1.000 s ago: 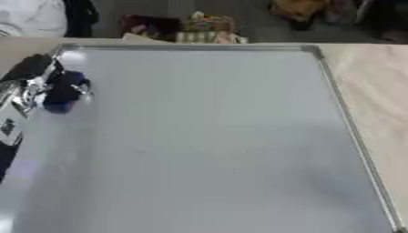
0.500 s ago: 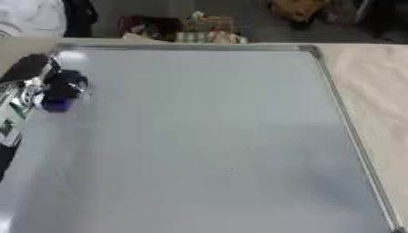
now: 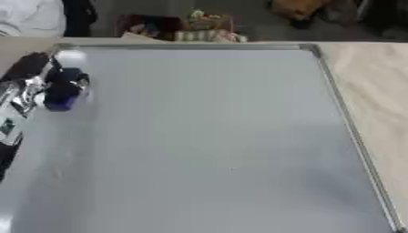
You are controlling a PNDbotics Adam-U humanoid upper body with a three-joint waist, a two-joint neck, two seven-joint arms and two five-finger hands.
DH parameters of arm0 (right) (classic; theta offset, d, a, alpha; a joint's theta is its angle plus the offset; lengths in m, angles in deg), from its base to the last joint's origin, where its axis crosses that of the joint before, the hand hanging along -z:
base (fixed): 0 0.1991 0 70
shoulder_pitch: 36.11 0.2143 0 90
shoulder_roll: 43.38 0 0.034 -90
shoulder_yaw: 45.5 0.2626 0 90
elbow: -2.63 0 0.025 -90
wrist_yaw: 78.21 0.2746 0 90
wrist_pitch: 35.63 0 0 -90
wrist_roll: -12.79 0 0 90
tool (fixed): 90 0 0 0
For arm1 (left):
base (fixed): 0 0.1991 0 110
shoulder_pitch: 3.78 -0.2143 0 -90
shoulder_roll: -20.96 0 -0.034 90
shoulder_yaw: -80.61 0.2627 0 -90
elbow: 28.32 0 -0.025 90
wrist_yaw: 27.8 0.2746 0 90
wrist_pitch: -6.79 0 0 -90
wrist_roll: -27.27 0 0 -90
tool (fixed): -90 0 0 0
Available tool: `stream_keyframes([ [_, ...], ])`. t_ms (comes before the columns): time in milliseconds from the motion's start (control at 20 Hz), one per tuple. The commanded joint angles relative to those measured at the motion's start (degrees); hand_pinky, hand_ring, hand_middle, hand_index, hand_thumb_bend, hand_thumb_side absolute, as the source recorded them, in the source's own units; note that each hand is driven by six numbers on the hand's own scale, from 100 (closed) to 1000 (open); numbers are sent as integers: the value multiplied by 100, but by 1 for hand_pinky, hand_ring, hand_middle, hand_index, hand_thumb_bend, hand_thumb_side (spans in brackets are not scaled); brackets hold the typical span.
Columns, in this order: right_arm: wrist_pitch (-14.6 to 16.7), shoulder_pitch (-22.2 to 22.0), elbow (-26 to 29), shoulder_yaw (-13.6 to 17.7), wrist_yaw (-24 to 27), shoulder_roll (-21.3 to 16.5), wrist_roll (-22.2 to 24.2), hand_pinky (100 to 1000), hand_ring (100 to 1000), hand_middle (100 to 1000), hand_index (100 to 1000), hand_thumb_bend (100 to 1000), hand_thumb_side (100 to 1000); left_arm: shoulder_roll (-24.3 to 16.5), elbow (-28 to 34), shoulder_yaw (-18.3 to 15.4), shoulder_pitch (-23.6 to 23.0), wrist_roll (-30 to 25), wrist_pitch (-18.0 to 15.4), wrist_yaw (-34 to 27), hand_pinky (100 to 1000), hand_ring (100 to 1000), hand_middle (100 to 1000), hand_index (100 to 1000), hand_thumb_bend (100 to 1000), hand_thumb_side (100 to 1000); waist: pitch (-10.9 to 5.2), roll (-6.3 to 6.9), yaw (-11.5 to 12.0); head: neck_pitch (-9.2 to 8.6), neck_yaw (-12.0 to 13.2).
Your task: Wipe the whiteboard clean with a brush.
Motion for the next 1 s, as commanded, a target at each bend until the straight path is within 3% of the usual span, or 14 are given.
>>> stream_keyframes([
  [50, 26, 70, 64, 22, 15, -53, 17, 869, 820, 592, 864, 100, 1000, 50, 31, 40, 90, 87, -30, 161, 539, 528, 306, 540, 175, 525, -76, 3, -67, -134, 111],
  [600, 33, 97, 64, 41, 20, -39, 12, 870, 819, 588, 863, 100, 1000, 203, -54, 66, 132, 138, -307, 480, 541, 530, 309, 535, 191, 529, 40, 70, -208, -194, 154],
  [1000, 11, 88, 64, 46, 28, -23, 1, 870, 818, 586, 863, 100, 1000, 380, 16, 201, 161, -169, -397, 61, 549, 528, 304, 545, 164, 578, 29, 51, -198, -158, 142],
])
